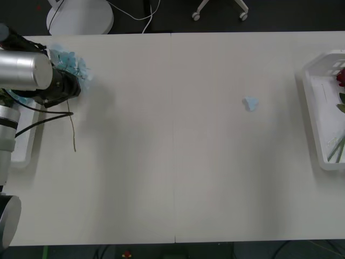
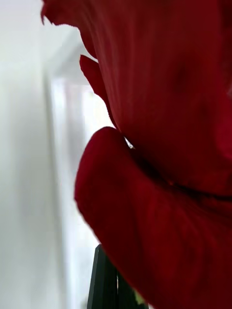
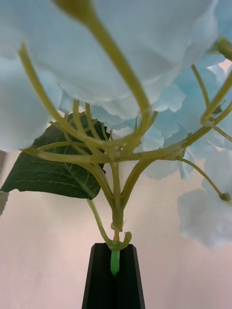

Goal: Put the red flowers into the right box and the blue flowers into the left box

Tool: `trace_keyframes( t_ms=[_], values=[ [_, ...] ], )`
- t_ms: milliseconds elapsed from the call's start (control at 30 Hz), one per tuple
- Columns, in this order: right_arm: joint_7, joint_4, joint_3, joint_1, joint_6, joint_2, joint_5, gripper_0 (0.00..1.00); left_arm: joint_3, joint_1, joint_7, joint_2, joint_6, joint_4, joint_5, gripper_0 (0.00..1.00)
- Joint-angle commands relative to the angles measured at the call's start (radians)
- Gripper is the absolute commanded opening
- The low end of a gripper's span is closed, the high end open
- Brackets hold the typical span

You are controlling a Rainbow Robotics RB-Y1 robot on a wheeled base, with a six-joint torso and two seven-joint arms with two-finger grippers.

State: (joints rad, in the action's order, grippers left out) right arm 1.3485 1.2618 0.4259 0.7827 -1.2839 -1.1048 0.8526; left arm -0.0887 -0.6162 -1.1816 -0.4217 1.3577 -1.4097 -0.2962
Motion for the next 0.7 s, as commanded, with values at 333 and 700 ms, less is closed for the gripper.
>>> trace_keyframes(
  t_ms=[333,700],
  values=[
    [0.351,-0.306,-0.015,0.05,0.228,0.043,-0.195,0.0,-0.425,-0.152,-0.112,-0.15,0.221,-0.08,-0.215,0.0],
    [0.38,-0.383,0.062,-0.003,0.403,0.056,-0.282,0.18,-0.526,-0.151,-0.254,-0.318,0.279,-0.011,-0.13,0.0]
  ],
)
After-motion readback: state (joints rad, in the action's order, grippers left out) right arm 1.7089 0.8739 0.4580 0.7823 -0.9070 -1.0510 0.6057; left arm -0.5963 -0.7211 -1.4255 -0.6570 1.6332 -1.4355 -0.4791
